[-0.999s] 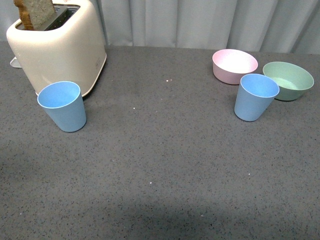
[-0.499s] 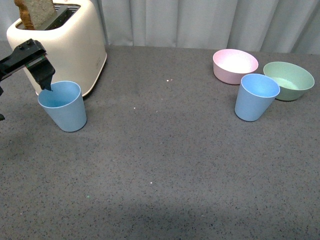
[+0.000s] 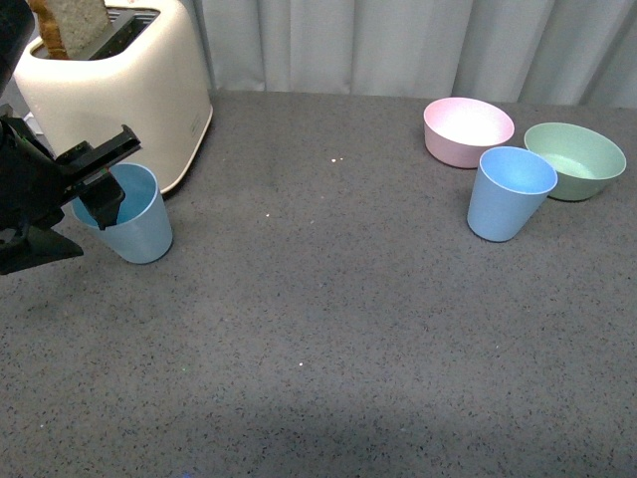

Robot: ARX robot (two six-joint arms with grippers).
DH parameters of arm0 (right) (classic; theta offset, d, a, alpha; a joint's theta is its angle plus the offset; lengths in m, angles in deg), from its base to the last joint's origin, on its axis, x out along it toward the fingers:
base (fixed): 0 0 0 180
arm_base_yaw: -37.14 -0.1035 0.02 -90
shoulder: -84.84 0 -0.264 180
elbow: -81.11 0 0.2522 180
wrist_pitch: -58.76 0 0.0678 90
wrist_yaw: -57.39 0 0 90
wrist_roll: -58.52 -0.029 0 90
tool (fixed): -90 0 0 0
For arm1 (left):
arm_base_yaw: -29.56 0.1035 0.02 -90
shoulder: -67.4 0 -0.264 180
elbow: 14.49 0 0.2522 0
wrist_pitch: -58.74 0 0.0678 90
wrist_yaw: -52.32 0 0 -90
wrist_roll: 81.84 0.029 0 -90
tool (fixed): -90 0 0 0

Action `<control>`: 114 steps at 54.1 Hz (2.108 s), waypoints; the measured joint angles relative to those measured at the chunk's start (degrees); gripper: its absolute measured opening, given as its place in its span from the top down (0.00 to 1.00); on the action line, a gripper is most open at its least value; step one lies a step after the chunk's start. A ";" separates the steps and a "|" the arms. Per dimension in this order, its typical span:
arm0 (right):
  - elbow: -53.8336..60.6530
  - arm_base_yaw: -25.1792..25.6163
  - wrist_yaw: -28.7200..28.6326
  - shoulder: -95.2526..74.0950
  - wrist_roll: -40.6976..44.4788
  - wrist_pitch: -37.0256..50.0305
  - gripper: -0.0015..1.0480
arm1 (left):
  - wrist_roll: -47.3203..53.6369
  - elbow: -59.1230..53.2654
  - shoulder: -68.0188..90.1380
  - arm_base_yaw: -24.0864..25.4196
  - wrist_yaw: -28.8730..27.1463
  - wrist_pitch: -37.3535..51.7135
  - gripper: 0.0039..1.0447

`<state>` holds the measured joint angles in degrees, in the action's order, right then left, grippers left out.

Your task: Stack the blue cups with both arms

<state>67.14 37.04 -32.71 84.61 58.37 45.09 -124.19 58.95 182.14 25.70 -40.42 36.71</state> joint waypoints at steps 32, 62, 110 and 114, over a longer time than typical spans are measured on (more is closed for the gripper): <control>0.00 0.00 0.00 0.00 0.00 0.00 0.09 | -1.57 14.84 5.68 -14.03 2.58 -8.22 0.97; 0.00 0.00 0.00 0.00 0.00 0.00 0.09 | -2.29 25.49 12.74 -18.01 5.05 -18.29 0.73; 0.00 0.00 0.02 0.00 0.00 0.00 0.09 | 41.24 -38.71 -24.85 -6.62 -7.28 75.80 0.97; 0.00 0.00 0.02 0.00 0.00 0.00 0.09 | 41.46 -41.62 -28.26 -5.68 -6.16 75.60 0.97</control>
<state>67.14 37.04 -32.69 84.61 58.37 45.09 -82.72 17.33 153.87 20.02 -46.58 112.31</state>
